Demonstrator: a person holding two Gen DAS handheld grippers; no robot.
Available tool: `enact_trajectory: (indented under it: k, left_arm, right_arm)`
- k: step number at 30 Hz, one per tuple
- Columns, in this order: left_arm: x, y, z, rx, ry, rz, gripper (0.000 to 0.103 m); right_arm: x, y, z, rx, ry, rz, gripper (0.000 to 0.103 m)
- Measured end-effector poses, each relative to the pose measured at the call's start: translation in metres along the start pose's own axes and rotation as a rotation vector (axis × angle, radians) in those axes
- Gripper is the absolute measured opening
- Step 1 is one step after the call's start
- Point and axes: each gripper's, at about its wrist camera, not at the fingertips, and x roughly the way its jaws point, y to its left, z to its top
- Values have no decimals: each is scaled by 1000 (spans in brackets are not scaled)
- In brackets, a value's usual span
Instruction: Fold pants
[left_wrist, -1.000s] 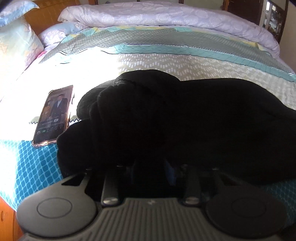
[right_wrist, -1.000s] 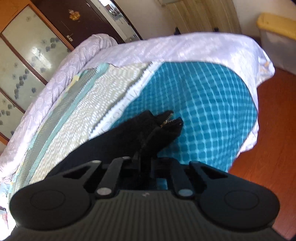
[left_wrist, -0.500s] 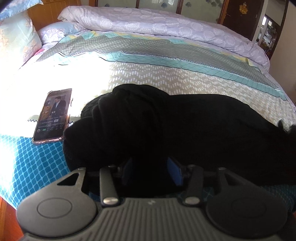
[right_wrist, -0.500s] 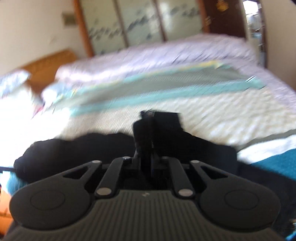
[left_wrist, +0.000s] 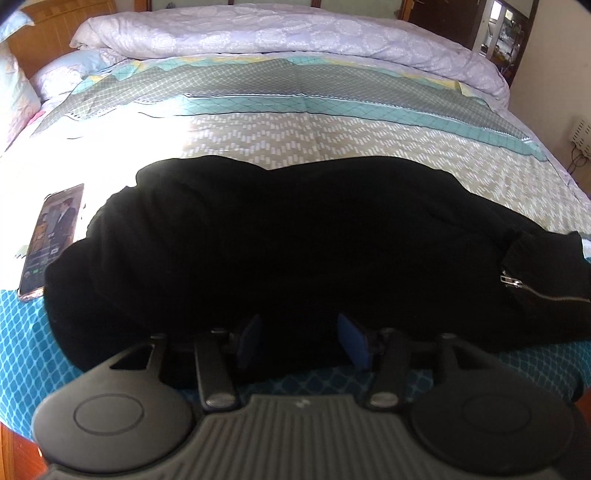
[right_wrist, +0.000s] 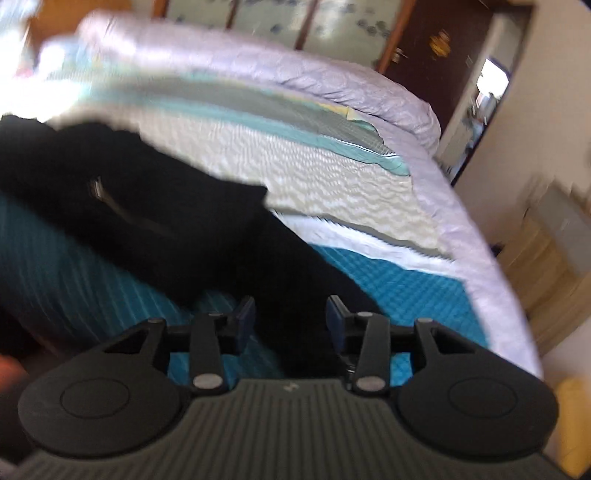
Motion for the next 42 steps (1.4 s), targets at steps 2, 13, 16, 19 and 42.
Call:
enact_trajectory:
  k: [2, 13, 16, 19, 42]
  left_arm:
    - [0, -9, 2, 11, 5, 3, 49]
    - [-7, -14, 10, 23, 19, 58, 50]
    - [-4, -13, 13, 13, 24, 75, 51]
    - [0, -13, 13, 3, 39, 85, 51]
    - [-40, -5, -12, 1, -18, 14, 55]
  right_arm:
    - [9, 5, -7, -101, 4, 28, 45]
    - [57, -60, 26, -123, 34, 156, 13]
    - [81, -124, 58, 83, -27, 114, 13]
    - [140, -173, 78, 263, 19, 10, 15]
    - [85, 84, 97, -38, -107, 605, 47]
